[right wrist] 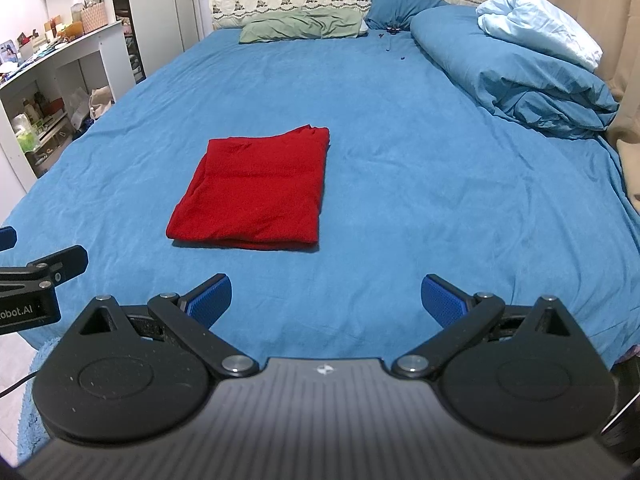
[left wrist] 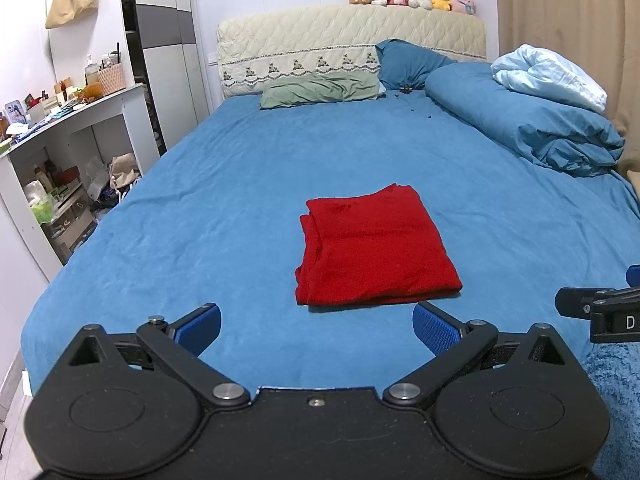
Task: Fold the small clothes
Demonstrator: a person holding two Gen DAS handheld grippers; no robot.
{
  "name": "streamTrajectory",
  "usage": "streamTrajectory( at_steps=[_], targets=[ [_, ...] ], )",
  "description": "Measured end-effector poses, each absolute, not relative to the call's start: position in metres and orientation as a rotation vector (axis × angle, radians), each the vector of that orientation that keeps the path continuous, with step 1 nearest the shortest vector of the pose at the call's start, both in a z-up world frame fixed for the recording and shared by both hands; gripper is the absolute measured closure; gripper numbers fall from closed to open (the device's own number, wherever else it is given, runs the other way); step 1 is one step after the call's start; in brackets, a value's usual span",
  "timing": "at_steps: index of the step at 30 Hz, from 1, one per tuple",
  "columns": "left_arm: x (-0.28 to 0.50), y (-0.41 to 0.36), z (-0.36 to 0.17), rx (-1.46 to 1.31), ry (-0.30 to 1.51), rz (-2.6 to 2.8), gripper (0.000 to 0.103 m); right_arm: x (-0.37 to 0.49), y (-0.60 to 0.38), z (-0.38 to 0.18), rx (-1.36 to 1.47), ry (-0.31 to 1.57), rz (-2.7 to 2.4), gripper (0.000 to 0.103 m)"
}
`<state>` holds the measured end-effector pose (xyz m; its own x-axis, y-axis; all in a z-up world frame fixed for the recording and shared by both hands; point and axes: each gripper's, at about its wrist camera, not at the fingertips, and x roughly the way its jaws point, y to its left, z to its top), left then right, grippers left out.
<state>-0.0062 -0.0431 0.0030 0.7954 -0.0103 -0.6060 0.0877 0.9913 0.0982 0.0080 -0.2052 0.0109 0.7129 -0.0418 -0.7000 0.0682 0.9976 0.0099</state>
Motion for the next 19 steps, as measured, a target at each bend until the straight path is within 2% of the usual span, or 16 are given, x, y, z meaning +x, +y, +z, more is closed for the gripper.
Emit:
streamTrajectory(
  at_steps=[19],
  targets=[
    [-0.0121,-0.0408,0.0071,0.102,0.609,-0.054,0.000,0.0104,-0.2040,0.0128,0.033,0.765,-0.066,0.000]
  ],
)
